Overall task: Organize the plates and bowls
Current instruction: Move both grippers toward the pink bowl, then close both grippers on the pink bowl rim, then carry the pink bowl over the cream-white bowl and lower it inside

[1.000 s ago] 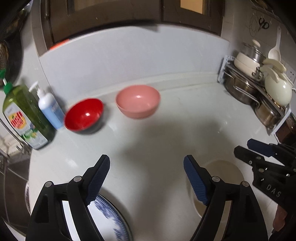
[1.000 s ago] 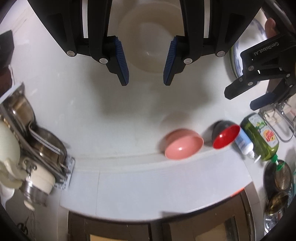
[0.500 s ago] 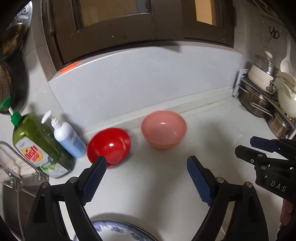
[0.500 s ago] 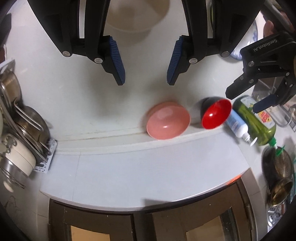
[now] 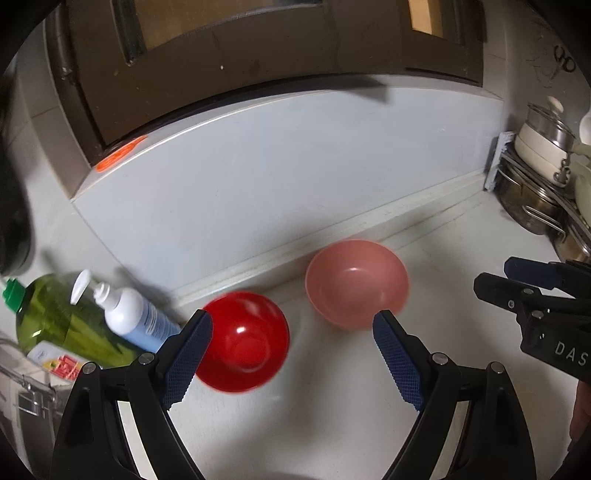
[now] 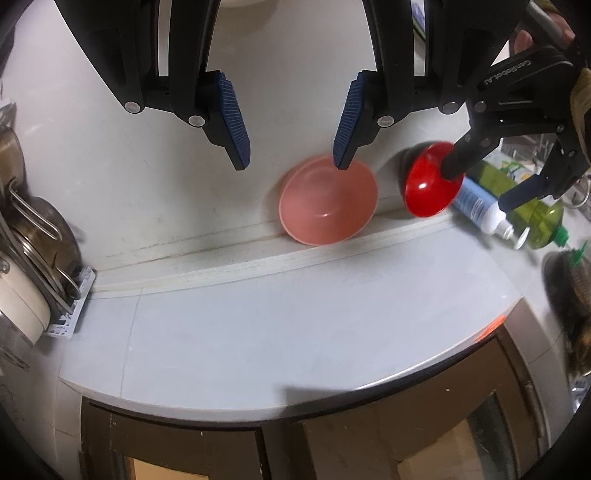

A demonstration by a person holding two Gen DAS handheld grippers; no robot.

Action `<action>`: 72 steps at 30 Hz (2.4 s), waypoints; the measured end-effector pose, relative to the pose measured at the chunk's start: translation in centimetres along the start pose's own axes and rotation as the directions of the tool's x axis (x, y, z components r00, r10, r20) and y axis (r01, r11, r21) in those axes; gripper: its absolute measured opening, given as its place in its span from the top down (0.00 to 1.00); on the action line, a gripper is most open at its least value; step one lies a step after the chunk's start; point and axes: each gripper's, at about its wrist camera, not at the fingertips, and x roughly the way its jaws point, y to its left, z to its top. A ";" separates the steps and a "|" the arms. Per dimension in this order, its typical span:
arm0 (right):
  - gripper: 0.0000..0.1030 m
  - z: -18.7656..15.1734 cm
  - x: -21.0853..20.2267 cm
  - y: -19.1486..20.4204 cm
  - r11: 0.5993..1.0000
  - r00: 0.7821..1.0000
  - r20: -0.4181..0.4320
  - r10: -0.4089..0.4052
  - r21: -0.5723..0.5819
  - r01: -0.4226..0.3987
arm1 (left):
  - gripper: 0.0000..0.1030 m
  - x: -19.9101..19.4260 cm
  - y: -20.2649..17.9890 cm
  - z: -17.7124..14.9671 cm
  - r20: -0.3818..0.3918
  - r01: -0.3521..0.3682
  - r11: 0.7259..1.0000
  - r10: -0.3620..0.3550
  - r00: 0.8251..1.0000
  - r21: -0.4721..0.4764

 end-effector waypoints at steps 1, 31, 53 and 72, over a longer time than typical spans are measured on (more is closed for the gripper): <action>0.53 0.2 0.4 0.0 1.000 1.000 -0.006 0.001 0.007 -0.001 | 0.14 0.6 0.1 0.3 -0.003 0.001 1.000 -0.001 1.000 0.002; 0.71 2.3 13.1 -2.1 0.988 0.976 -0.215 0.020 0.153 0.013 | 0.51 16.3 -1.5 3.1 -0.268 0.092 0.993 -0.069 0.961 0.071; 0.90 2.8 12.7 -1.6 0.990 0.968 -0.248 0.029 0.141 0.006 | 0.90 16.2 -2.6 2.5 -0.330 0.111 0.994 -0.108 0.938 -0.011; 0.90 -0.7 2.4 -1.3 0.993 0.987 -0.157 0.032 0.121 -0.013 | 0.90 3.1 -4.1 -0.5 -0.190 0.188 0.980 -0.198 0.962 -0.070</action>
